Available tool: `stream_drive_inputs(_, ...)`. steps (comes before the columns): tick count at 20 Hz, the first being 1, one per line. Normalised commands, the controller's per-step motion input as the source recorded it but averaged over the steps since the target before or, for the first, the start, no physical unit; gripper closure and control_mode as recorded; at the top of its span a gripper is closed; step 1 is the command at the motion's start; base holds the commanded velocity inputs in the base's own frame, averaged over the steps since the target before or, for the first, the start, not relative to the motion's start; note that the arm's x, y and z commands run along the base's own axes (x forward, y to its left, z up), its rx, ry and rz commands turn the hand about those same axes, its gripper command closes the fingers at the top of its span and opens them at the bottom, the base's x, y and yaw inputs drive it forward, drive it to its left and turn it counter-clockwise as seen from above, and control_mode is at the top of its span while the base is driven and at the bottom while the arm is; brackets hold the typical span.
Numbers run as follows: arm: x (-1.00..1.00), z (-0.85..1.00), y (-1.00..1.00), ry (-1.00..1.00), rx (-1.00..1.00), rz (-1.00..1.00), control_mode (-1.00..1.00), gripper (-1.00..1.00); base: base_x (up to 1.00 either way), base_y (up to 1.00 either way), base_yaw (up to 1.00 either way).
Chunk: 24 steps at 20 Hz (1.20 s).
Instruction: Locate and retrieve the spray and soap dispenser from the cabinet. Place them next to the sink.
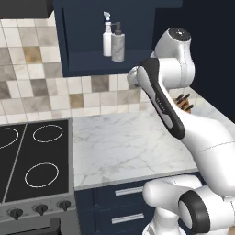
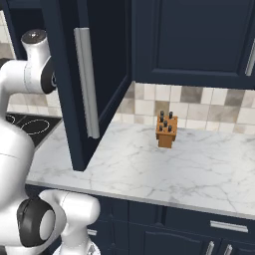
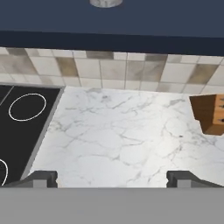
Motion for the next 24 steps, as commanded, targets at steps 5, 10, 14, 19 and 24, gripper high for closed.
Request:
stream_drive_inputs(5,0.29,0.29,0.13,-0.14,-0.01,0.0,-1.0,-1.0,0.0,0.0,0.0)
stream_drive_inputs(10,0.33,0.15,0.22,-0.19,-0.01,-0.03,-1.0,-1.0,0.0,0.0,0.0)
stream_drive_inputs(14,0.4,0.19,0.17,-0.12,-0.02,-0.01,-1.0,-1.0,0.0,0.0,0.0)
stream_drive_inputs(19,0.45,0.27,0.03,-0.02,-0.02,0.0,-1.0,-1.0,0.0,0.0,0.0)
stream_drive_inputs(24,0.39,0.1,0.0,0.04,0.0,0.0,-1.0,-1.0,0.0,0.0,0.0)
